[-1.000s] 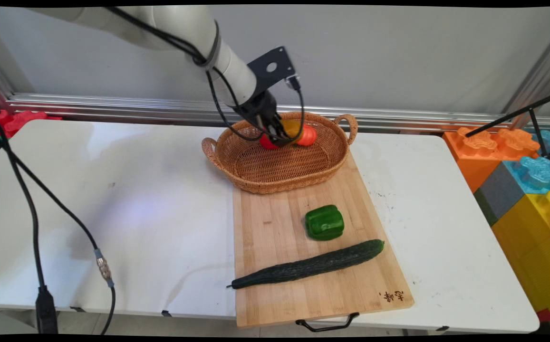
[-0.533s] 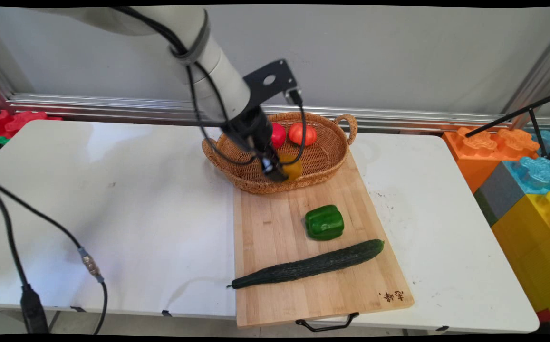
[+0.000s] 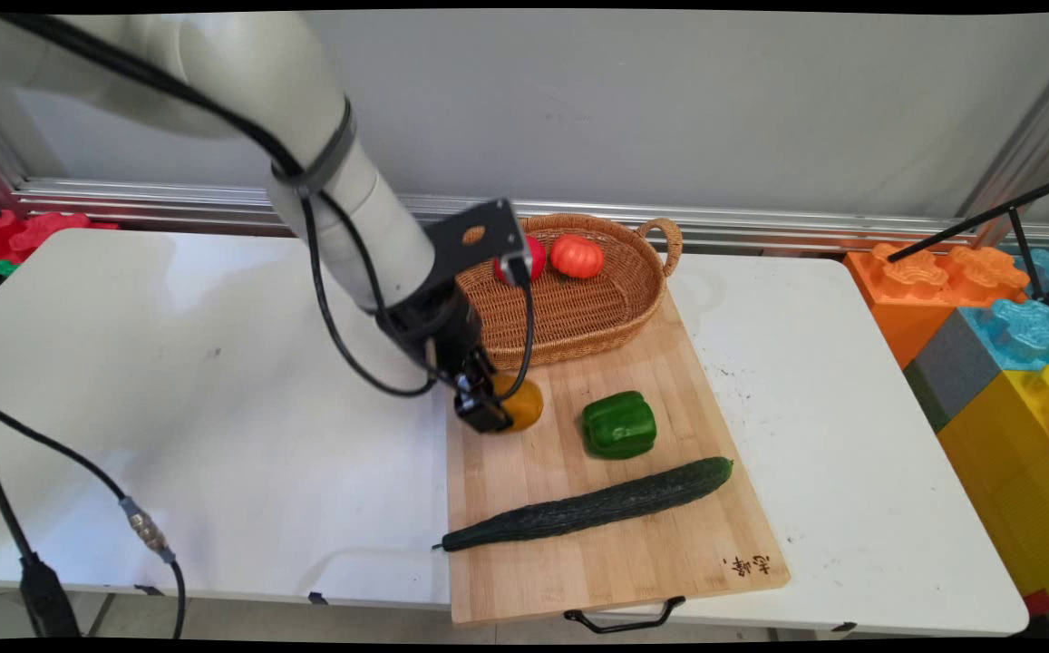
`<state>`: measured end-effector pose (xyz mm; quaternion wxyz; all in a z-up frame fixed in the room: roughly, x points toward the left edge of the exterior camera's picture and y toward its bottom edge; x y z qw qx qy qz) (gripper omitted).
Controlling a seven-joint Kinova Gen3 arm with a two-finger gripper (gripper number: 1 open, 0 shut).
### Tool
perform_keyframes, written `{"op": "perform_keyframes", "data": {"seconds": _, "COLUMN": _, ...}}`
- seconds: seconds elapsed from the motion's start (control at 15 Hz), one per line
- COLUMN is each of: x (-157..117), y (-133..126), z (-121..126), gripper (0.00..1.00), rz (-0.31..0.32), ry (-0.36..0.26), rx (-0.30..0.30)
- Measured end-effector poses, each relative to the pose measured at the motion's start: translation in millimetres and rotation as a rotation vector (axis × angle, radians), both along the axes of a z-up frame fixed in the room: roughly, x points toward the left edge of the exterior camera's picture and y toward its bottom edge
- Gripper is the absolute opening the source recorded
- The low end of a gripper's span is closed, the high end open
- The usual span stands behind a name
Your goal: Place the picked object on the cutting board
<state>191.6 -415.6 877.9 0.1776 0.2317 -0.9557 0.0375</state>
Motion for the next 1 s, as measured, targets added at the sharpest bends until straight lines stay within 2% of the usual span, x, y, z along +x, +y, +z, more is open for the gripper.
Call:
{"op": "perform_keyframes", "data": {"seconds": 0.4, "x": 7, "y": -4, "z": -50, "gripper": 0.0, "rz": -0.02, "ry": 0.007, "rx": 0.04}}
{"op": "perform_keyframes", "data": {"seconds": 0.8, "x": 4, "y": -12, "z": -74, "gripper": 0.0, "rz": -0.012, "ry": 0.039, "rx": 0.038}}
{"op": "perform_keyframes", "data": {"seconds": 0.87, "x": 2, "y": -13, "z": -75, "gripper": 1.0, "rz": -0.01, "ry": 0.047, "rx": 0.037}}
{"op": "perform_keyframes", "data": {"seconds": 1.0, "x": -1, "y": -15, "z": -76, "gripper": 1.0, "rz": -0.007, "ry": 0.059, "rx": 0.035}}
